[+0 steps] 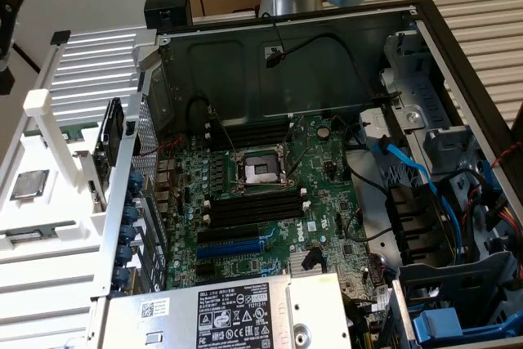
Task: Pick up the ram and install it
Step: 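Reach for the ram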
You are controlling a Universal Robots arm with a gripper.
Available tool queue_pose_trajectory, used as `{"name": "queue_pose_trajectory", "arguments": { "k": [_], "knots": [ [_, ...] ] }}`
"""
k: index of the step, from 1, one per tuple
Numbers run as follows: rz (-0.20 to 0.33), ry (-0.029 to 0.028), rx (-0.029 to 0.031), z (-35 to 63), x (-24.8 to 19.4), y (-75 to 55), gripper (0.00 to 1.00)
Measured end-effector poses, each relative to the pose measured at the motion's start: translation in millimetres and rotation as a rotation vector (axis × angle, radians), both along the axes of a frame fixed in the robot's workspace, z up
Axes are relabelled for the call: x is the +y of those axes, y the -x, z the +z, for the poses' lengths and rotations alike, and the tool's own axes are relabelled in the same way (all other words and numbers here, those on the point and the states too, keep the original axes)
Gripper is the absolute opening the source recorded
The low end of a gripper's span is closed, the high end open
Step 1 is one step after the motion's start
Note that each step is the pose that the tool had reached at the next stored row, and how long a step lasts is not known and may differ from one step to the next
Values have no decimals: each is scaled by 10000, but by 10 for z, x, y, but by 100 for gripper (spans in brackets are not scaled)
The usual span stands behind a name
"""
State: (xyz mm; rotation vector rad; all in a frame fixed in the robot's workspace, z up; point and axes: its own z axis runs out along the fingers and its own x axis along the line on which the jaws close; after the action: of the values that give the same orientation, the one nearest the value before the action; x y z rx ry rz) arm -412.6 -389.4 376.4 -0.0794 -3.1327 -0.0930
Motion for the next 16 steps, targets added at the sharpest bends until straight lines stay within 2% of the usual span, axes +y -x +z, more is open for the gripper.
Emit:
{"name": "queue_pose_trajectory", "arguments": {
  "k": [6,16],
  "knots": [
    [14,0,0,-33,26,274,10],
    [53,1,2,-71,98,694,10]
  ]
}}
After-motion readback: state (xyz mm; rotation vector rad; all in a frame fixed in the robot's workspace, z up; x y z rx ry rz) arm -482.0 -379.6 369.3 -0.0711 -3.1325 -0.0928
